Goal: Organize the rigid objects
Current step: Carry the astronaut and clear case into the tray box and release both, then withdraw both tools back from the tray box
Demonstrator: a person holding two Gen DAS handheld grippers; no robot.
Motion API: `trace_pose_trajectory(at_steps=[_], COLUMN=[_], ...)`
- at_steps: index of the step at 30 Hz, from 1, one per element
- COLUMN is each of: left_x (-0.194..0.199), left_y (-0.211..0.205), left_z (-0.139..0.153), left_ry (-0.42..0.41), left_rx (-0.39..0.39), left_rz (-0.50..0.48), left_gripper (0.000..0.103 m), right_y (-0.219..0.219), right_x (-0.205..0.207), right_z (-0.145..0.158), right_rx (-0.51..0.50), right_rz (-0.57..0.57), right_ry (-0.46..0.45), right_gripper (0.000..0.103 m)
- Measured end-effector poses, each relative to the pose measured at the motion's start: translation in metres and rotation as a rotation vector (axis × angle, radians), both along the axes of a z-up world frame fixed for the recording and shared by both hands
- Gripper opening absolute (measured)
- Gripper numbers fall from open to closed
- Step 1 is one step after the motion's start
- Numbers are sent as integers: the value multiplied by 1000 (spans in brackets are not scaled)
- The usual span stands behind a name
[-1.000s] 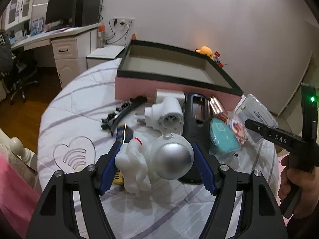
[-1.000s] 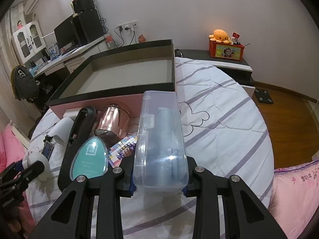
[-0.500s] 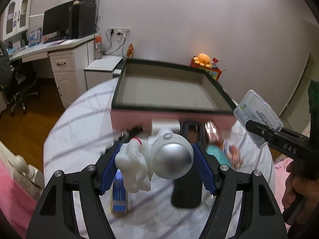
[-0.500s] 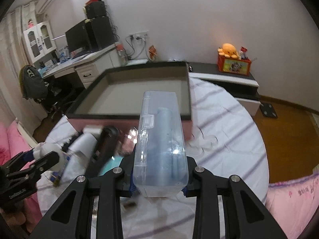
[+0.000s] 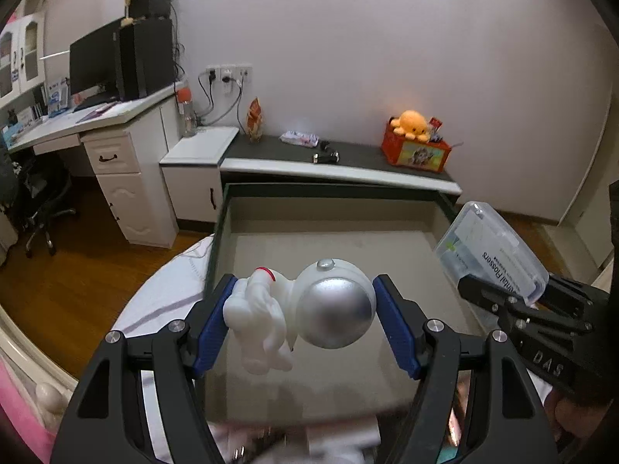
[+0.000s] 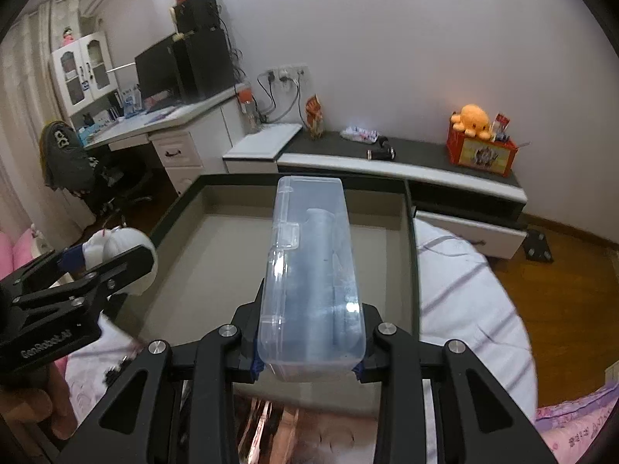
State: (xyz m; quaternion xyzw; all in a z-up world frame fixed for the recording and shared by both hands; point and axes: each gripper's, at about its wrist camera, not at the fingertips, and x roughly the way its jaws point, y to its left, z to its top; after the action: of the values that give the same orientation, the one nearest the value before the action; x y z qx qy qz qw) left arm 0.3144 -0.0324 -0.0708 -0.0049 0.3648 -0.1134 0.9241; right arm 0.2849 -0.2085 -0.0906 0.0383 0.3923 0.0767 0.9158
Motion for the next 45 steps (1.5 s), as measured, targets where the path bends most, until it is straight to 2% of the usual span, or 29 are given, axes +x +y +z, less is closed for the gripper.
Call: trace_pose_trajectory(at_steps=[6,12,14,15,17,18,19,21,23,24,25,26,32,39,45], left_x=[40,48,46,45,44,42,40,33,18,10,2,-9,-65,-141,-196], left_y=[-15,-19,-19,-17,-11,-9,-7,-3,2,4,7,10,25,47,52], left_z=[-31,-52,-53,-52,-49,-46,-43,-34,-21,-15,-9,0,29,58,70], left_ry=[71,134,130,126,125,127,124,126,86,57,31,5,-92,-147,-159], left_rx=[45,94,111,118,124,111,113,102,99,95,88,82,79,89,85], left_rz=[11,24,34,49,74,71,81,86,100,106,105,105,142,200,207], left_gripper=[72,73,83,85,87,88,96,97,102,103,103,103,103,103,103], right_y=[1,6,5,5,6,5,3,-3,-7,-7,-8,-8,-7,3,5], right_x=[34,43,40,39,35,33,32,26,15,9,2,-8,-65,-139,-191], right_z=[-29,-48,-45,-43,-39,-36,-34,-28,-18,-14,-9,-2,21,42,60], right_rx=[-15,-47,-39,-44,-56,-63,-63,-13,10,12,12,13,49,53,38], right_rz=[-14,-15,-14,-18,-20,-35,-45,-55,-76,-81,-90,-105,-127,-143,-177], right_ry=[84,164,153,148,137,127,119,104,76,57,39,15,-55,-137,-198], right_gripper=[33,34,44,56,65,77,85,86,89,92,102,103,103,103,103])
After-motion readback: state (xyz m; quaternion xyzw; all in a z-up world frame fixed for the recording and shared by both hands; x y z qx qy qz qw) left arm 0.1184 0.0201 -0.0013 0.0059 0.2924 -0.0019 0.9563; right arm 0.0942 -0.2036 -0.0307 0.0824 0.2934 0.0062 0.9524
